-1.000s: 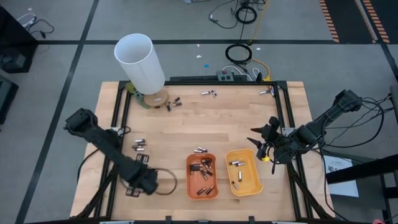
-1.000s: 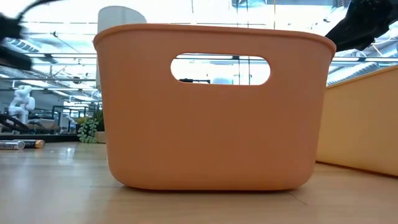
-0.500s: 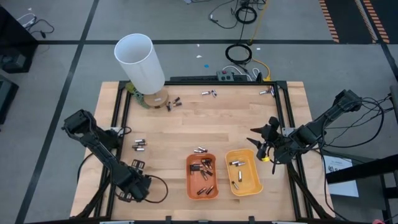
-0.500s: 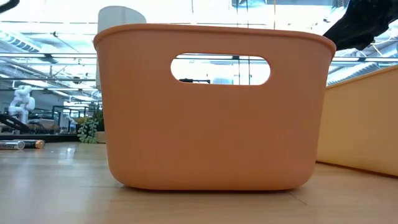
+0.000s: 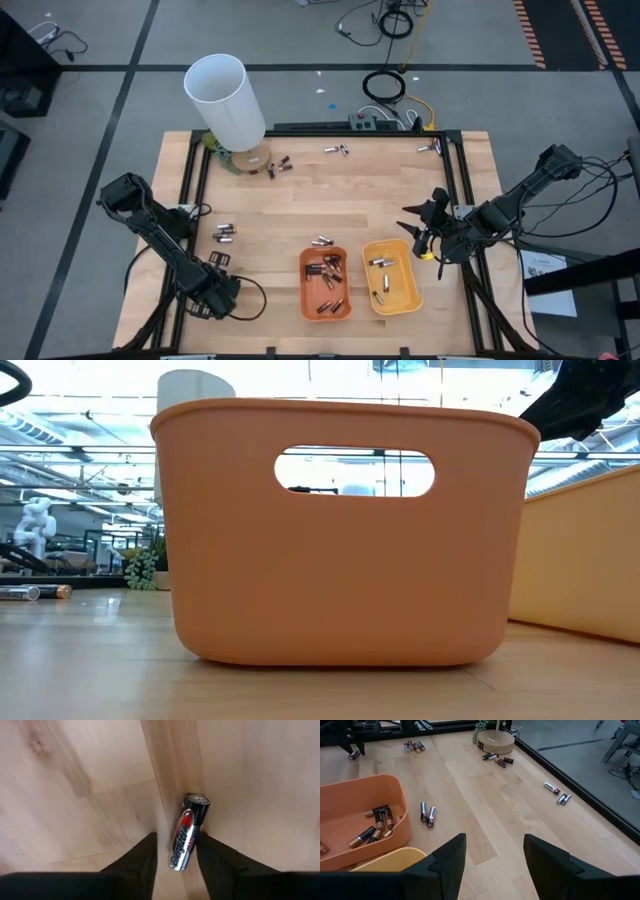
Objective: Sort batteries
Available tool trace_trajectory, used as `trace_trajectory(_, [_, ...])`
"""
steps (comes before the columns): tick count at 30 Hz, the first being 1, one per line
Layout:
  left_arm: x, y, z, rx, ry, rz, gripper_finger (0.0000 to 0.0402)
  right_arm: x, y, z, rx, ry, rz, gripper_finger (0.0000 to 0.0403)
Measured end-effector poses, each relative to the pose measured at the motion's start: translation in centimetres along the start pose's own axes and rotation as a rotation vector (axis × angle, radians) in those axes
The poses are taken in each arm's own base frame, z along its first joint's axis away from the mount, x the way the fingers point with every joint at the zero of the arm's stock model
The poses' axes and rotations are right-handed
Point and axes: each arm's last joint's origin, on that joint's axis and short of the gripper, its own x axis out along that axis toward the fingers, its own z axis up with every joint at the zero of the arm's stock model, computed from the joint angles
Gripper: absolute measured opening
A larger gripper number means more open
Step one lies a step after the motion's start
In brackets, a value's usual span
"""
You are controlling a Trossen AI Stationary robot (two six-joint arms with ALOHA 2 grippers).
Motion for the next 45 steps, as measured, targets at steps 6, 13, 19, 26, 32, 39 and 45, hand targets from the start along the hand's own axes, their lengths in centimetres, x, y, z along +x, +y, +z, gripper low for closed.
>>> trace_trajectory(6, [0.0,0.2,0.1,-0.021,-0.013,0.026,0.0057,0.0,0.0,0.0,0.000,0.000,0.000,0.0192])
trace_trajectory(13, [-1.5,0.5,0.9,-0.056,-0.046,0.062,0.0048,0.0,0.1,0.1,0.015,0.001,0.018,0.0192])
trace_trajectory(19, [-4.9,0.7,1.4,-0.082,-0.266,0.120,0.0048,0.0,0.2,0.2,0.036,0.002,0.034,0.0192])
trace_trajectory(26, [-8.4,1.8,3.3,-0.099,-0.701,0.312,0.0048,0.1,0.3,0.1,0.019,-0.002,0.023,0.0192])
trace_trajectory(32, [-9.2,2.7,5.6,-0.075,-0.950,0.456,0.0048,0.2,0.2,0.2,0.064,-0.002,0.013,0.0192])
trace_trajectory(39, [-10.3,5.7,8.1,-0.053,-1.145,0.541,0.0048,0.2,0.2,0.2,0.072,-0.002,0.012,0.0192])
trace_trajectory(45, [-12.0,9.7,11.5,0.008,-1.459,0.406,0.0048,0.2,0.1,0.3,0.049,-0.028,-0.019,0.0192])
